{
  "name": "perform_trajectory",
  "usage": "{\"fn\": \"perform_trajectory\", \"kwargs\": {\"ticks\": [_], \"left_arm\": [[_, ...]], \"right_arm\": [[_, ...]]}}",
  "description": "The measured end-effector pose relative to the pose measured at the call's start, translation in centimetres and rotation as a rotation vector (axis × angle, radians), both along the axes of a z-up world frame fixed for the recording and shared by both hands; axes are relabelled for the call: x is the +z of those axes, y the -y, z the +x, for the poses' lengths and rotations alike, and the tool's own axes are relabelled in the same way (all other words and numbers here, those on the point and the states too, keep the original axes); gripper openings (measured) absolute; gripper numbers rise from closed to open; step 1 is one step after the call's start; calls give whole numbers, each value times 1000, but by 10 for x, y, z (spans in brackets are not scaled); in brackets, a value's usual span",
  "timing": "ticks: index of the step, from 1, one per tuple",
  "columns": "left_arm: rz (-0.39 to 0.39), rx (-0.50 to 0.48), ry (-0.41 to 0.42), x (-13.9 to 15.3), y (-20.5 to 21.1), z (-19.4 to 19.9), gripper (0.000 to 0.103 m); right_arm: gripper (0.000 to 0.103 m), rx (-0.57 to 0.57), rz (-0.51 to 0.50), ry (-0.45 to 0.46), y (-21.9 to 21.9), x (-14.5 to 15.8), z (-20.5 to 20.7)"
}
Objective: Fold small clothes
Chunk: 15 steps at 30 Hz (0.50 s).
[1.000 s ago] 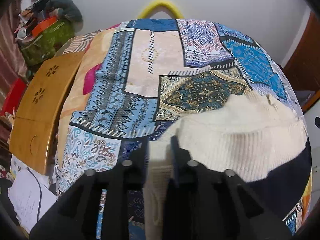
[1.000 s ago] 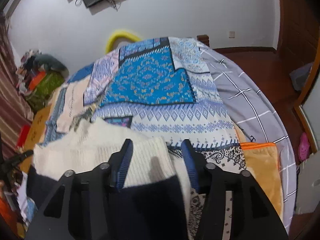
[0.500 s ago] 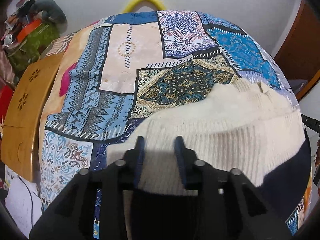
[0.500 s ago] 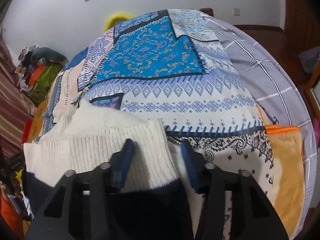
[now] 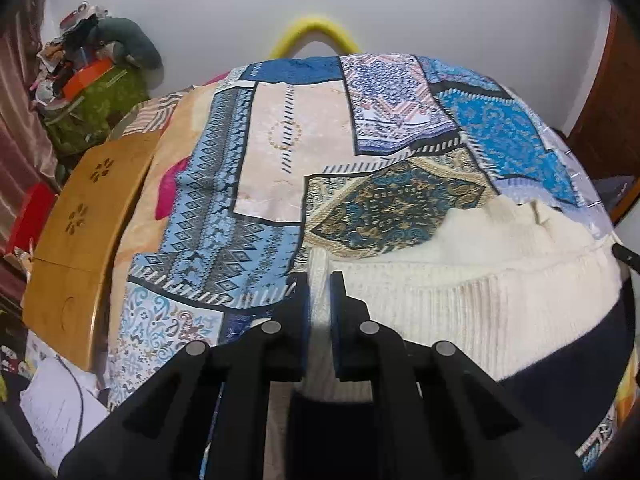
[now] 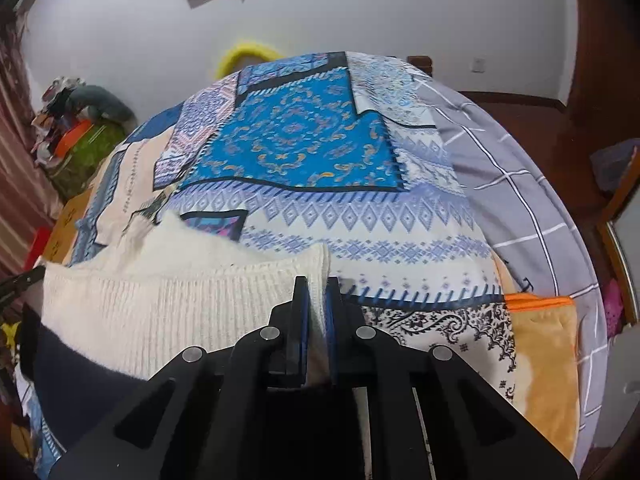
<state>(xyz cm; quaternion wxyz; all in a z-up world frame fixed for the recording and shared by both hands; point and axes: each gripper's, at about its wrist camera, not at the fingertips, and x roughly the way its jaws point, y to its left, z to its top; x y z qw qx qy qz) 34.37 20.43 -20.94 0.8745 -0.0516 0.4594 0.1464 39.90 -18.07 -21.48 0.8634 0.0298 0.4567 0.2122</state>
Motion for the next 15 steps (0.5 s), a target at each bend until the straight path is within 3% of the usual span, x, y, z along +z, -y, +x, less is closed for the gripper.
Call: {"fn": "perform_trajectory", "kwargs": {"ticks": [3,8,15], "left_arm": [[28,9,-23,-11,-1,2,8],[-7,13,-59,-32,-3,1,8],[-53,3,-30,-20,-4,-9,11]], "right_arm": [[7,-5,-18,-16,-1,-8,0],[7,0,-53,1,-7,-13,-7],[13,22,-31,-21,-3,-9,-12]]}}
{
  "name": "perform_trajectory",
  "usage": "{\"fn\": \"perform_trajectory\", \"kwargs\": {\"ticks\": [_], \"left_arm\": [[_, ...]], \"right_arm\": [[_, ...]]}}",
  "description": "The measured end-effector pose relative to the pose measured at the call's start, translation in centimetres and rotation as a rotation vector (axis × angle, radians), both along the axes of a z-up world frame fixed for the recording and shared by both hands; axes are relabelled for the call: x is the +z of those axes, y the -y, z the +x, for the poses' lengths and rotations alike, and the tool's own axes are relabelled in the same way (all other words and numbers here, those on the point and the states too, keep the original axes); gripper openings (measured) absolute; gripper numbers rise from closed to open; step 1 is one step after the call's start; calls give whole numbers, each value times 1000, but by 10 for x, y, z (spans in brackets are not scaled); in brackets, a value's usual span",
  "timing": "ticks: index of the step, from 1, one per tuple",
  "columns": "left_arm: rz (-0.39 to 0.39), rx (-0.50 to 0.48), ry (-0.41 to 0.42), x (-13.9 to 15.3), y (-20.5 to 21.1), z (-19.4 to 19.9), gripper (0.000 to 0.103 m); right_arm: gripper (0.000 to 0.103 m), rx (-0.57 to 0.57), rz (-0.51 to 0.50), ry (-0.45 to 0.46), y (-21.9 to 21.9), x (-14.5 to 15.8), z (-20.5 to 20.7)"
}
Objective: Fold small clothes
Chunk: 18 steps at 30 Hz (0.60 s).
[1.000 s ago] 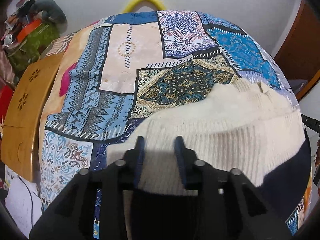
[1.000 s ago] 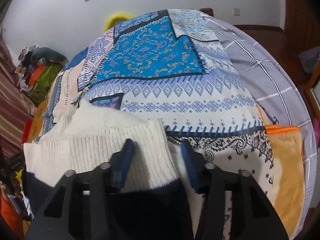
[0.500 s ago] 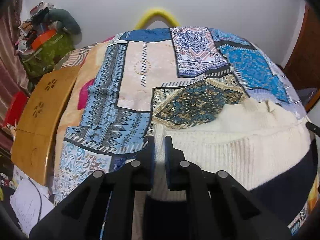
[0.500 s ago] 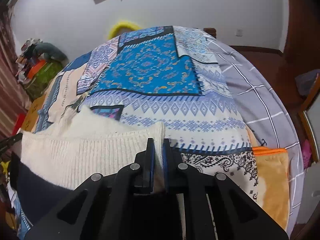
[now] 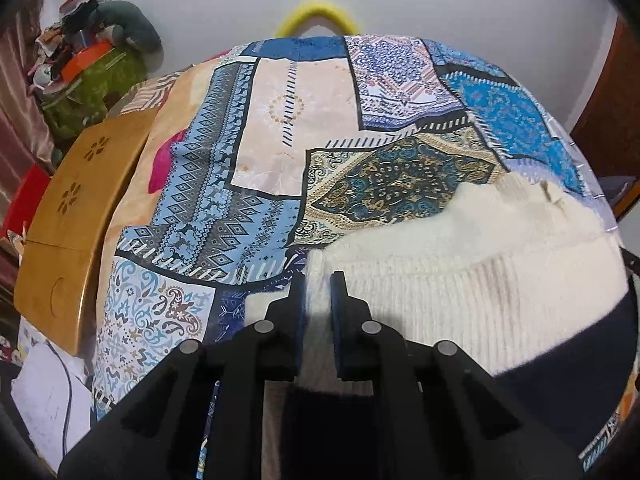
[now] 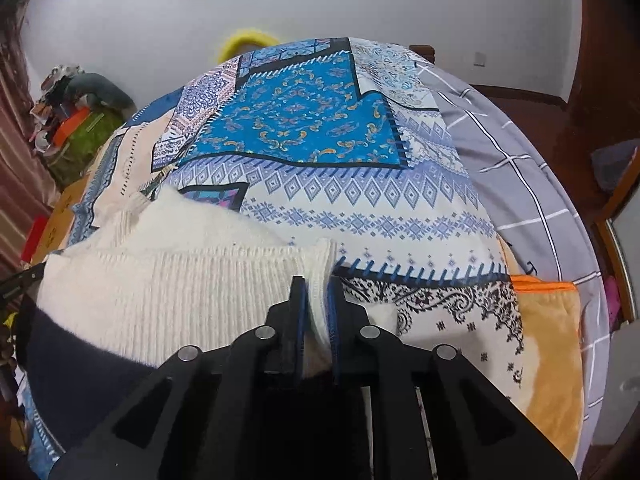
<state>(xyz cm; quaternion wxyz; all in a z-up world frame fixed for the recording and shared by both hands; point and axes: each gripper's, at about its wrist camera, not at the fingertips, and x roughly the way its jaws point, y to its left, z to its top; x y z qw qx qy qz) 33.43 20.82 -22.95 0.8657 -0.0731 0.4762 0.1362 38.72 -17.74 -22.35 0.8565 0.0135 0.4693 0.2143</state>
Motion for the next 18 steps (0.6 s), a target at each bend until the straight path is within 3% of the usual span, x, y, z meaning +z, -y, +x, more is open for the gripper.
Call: {"fn": "perform_trajectory", "kwargs": {"ticks": [4,6,9,15,18], "left_arm": [[14,0,0,8,2,-7,13],[18,-3,3,13,4,-12,14],[17,-5,15,23,7,-21,15],[24,-3,76,52,15,-45,37],[54,-21,104,70,23,-55,42]], "right_arm": [[25,-18,-18,-4,3,6,-7],[41,-19,-38,12,2,13,-13],[49,0,-63,60,-1,29,-26],[67,39,-58,146,-10,67,-53],[70,72,-57,184,-18,83,-67]]}}
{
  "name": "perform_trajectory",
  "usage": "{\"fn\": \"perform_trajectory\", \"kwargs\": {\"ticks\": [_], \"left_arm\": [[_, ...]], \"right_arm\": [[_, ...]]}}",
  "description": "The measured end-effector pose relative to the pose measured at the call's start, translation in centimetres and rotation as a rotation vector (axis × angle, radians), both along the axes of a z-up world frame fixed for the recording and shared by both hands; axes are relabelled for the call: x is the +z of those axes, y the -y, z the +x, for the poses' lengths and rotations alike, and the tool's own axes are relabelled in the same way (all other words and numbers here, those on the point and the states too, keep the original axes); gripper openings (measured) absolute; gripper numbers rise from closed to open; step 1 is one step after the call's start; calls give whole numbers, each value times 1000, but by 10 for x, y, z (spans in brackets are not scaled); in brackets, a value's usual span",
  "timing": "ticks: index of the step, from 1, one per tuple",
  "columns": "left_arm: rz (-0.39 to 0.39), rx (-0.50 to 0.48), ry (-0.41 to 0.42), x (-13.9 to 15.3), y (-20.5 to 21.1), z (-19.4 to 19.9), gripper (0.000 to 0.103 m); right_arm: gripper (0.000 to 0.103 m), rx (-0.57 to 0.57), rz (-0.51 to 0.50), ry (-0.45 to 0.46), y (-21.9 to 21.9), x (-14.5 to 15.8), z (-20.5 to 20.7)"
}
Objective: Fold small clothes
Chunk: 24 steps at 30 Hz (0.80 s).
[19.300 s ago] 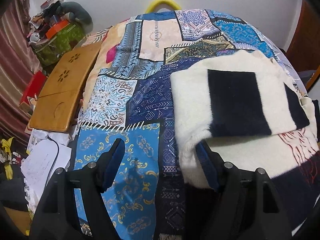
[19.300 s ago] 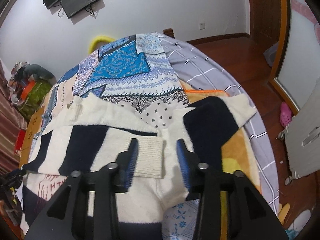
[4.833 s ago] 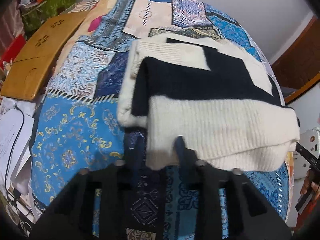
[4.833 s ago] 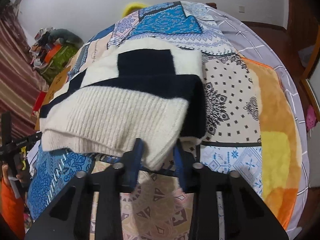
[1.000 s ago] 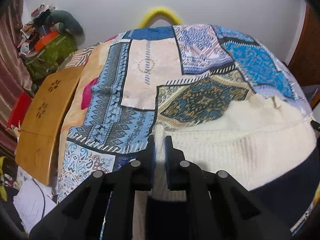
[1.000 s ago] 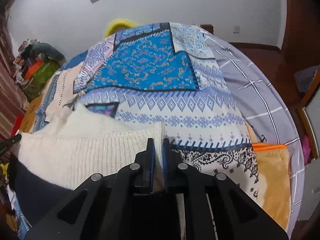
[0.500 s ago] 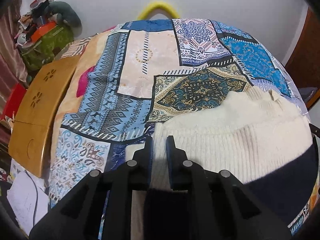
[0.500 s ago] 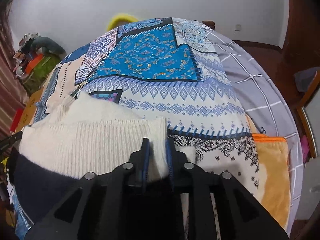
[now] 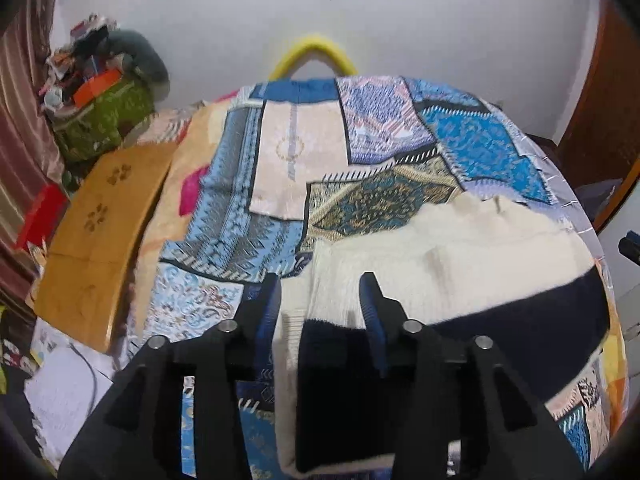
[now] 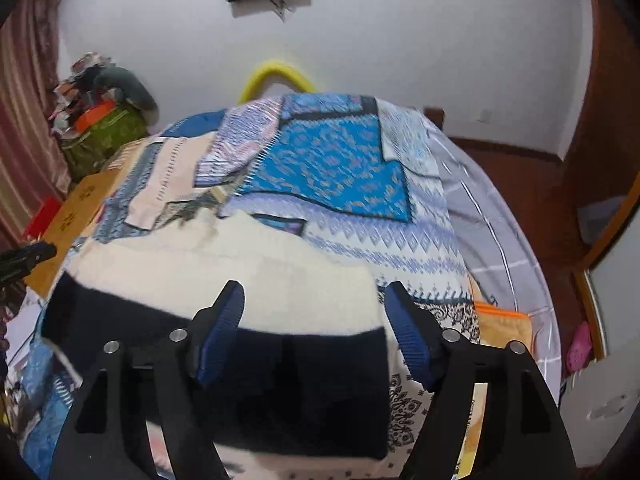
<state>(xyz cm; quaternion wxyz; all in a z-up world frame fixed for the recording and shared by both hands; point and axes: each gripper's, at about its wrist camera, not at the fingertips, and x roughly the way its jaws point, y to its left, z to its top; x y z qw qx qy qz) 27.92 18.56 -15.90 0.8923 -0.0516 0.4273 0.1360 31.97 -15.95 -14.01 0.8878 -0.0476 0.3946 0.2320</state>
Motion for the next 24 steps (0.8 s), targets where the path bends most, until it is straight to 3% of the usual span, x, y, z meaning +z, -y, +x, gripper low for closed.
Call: {"fn": "perform_trajectory", "kwargs": {"ticks": [4,6,11,15,24], "left_arm": [[12,-12,45,26,8,-17,56],[20,-18,78,37,14,-28,66],[32,-60,119,50,33,-50,83],[22,-82,118,46,47,-61,87],[-133,-8,-7,2,33,-64,89]], "right_arm": [[73,39,0,29,-13,15,-16],[81,50,10,39,-17,20,-24],[83,81,16,45,-34,22,-41],[84,113,16,28,-49,18,-51],[85,191,17,-61,-81,-11,-75]]}}
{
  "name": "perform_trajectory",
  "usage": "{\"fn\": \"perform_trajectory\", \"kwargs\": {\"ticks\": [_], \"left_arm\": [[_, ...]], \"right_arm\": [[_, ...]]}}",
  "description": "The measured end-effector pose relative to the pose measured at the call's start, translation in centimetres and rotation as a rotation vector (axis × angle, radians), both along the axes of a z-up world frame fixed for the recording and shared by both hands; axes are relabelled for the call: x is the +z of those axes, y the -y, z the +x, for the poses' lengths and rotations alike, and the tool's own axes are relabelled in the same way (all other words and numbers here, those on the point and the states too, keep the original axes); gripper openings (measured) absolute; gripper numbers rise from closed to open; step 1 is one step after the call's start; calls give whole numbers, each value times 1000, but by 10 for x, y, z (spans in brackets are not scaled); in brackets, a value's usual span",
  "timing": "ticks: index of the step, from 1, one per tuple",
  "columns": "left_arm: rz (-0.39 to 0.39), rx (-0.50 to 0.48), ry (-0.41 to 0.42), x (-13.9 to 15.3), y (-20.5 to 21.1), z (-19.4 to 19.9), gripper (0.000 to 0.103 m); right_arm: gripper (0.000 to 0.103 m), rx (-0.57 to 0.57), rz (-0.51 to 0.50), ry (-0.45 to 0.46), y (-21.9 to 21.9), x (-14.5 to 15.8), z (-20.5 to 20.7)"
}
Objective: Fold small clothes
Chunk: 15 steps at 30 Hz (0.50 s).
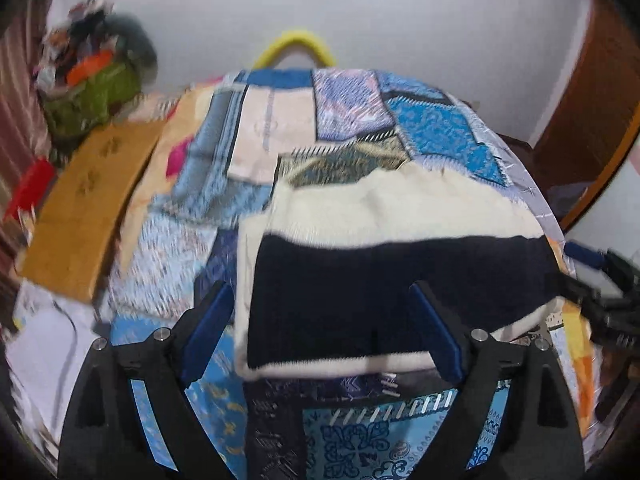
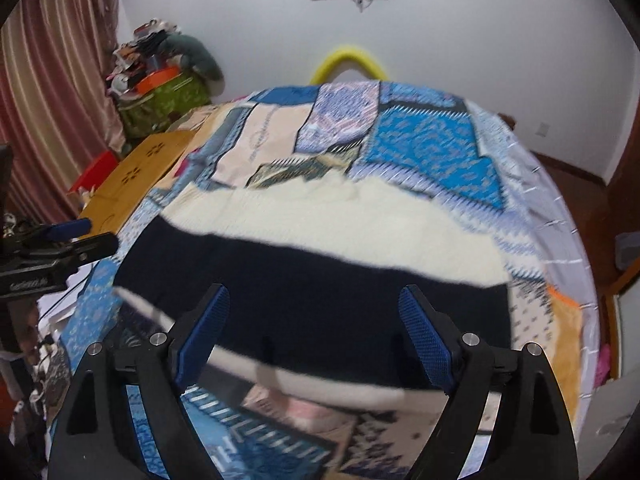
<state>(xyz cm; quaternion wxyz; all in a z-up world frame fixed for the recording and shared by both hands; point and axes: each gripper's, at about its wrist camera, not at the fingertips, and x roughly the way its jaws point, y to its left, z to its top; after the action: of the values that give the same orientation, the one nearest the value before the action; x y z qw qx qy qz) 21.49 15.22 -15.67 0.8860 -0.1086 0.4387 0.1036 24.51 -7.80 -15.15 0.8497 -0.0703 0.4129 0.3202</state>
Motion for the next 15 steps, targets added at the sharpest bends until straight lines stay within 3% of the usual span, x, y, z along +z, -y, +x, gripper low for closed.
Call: {"fn": "perform_trajectory", "kwargs": {"ticks": [7,15], "left_arm": [[-59,53,-66,-30,-10,-14,89],[-250,54,-108,-55,-12,-27,89]], "right_arm": [[84,45,-57,-61,-21,-33,-4],[85,30,-65,-126,-27,-56,0]]}}
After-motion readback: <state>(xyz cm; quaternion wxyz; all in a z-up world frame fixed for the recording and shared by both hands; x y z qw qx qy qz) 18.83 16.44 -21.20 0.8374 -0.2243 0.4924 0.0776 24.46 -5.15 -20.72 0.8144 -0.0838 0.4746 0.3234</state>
